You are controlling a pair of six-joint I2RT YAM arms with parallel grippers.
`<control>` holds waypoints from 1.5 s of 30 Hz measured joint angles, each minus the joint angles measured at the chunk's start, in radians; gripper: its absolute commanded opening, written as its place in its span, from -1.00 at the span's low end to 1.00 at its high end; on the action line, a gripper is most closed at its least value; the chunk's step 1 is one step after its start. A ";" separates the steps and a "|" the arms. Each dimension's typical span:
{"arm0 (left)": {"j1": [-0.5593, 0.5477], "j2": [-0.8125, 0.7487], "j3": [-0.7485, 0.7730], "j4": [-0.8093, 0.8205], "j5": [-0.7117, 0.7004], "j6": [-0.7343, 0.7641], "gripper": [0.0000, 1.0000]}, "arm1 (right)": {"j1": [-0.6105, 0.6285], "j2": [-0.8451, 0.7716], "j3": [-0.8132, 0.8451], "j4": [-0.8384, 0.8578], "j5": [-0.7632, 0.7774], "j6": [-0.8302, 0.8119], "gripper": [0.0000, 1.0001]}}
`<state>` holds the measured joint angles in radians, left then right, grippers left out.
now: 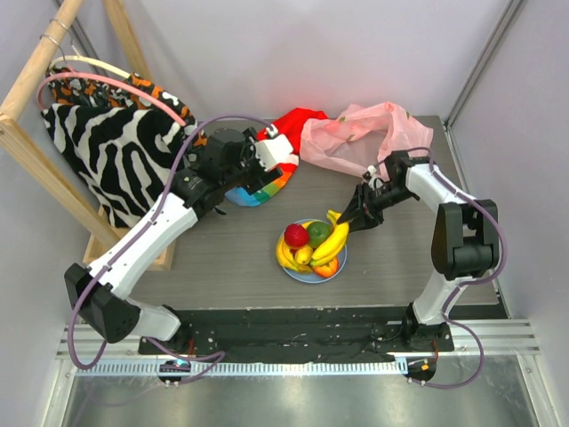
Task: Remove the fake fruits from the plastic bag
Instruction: Place the fake fruit on the plate.
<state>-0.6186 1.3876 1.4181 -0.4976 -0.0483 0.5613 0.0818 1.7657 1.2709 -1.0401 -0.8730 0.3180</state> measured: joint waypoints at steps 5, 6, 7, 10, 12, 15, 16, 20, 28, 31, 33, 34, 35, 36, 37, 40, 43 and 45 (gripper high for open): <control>0.002 0.000 -0.001 0.000 0.005 -0.004 0.50 | 0.004 0.011 0.000 0.000 0.001 0.000 -0.66; 0.002 0.000 -0.001 0.000 0.006 -0.004 0.50 | 0.006 0.014 0.000 0.000 0.001 0.000 -0.59; 0.004 0.000 -0.001 0.000 0.007 -0.004 0.50 | 0.007 0.017 0.000 0.000 0.002 0.000 -0.54; 0.006 0.000 -0.002 0.000 0.008 -0.005 0.50 | 0.013 0.024 0.000 0.000 0.003 0.001 -0.34; 0.007 0.000 -0.006 0.000 0.008 -0.005 0.50 | 0.015 0.026 0.000 0.000 0.003 0.002 -0.13; 0.010 0.000 -0.013 0.000 0.009 -0.005 0.50 | 0.015 0.029 0.000 0.000 0.004 0.004 0.04; 0.011 0.000 -0.013 0.000 0.011 -0.005 0.50 | 0.016 0.029 0.000 -0.001 0.004 0.005 0.09; 0.013 0.000 -0.014 0.000 0.016 -0.005 0.50 | 0.016 0.031 0.000 -0.002 0.007 0.007 0.18; 0.019 0.000 -0.014 0.000 0.020 -0.005 0.50 | 0.017 0.031 0.000 -0.003 0.007 0.007 0.28; 0.019 0.000 -0.014 0.000 0.023 -0.005 0.50 | 0.017 0.031 0.000 -0.004 0.007 0.006 0.30; 0.019 0.000 -0.014 0.000 0.024 -0.005 0.49 | 0.017 0.031 0.000 -0.004 0.008 0.006 0.31; 0.019 0.000 -0.014 0.000 0.024 -0.005 0.49 | 0.017 0.031 0.000 -0.005 0.010 0.006 0.31; 0.019 0.000 -0.014 0.000 0.024 -0.005 0.49 | 0.017 0.031 0.000 -0.005 0.012 0.005 0.31; 0.019 0.000 -0.014 0.000 0.024 -0.005 0.49 | 0.017 0.031 0.000 -0.006 0.015 0.003 0.31; 0.019 0.000 -0.014 0.000 0.025 -0.005 0.50 | 0.017 0.031 0.000 -0.008 0.019 0.000 0.32; 0.019 0.000 -0.014 0.000 0.025 -0.005 0.49 | 0.017 0.031 0.000 -0.019 0.031 -0.009 0.32; 0.019 0.000 -0.017 0.000 0.026 -0.005 0.49 | 0.017 0.031 -0.002 -0.030 0.045 -0.020 0.02; 0.019 0.000 -0.019 0.000 0.027 -0.005 0.49 | 0.017 0.031 -0.006 -0.034 0.053 -0.029 -0.26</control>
<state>-0.5995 1.3876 1.3987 -0.4973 -0.0216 0.5568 0.0986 1.7966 1.2652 -1.0737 -0.8196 0.2893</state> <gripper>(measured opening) 0.748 0.553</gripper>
